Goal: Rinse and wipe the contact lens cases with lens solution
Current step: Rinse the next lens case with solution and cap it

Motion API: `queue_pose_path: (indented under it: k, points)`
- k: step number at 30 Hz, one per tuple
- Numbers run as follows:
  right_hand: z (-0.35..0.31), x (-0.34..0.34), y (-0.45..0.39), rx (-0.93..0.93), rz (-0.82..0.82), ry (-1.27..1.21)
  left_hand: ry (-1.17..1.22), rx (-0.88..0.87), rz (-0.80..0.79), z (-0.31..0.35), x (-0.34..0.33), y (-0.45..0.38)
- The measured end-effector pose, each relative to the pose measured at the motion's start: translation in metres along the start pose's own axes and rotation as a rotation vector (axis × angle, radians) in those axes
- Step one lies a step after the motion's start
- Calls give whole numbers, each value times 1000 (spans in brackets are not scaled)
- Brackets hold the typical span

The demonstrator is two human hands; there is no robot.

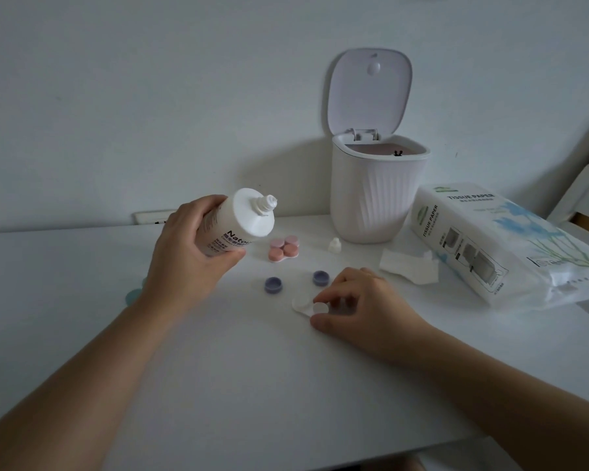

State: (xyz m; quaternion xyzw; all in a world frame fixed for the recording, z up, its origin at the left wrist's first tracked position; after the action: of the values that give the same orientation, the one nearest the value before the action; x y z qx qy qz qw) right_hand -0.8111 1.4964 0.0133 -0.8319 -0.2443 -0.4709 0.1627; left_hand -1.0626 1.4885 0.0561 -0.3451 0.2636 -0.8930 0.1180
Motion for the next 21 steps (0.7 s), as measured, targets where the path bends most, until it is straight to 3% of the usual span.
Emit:
queue_pose_path:
  k: [8,21]
  points:
    - [13,22,-21,-37,-21,-202,-108,-105,-36,-2,-2,0]
    - [19,44,-40,64,-7,-395,-242,-141,-72,-8,-5,-6]
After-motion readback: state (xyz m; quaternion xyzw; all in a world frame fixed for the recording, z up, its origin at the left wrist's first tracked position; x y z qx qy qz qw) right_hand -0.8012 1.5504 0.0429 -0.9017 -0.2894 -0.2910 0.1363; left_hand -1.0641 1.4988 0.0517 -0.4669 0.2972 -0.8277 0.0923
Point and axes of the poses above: each hand's wrist, its own y-axis away from the middle knuckle, its own x-axis out of the back of the hand, z = x × y, the point moved 7 cm from there along -y, towards the middle knuckle, and after that the axes turned 11 degrees about -z, right-handed, at the moved point
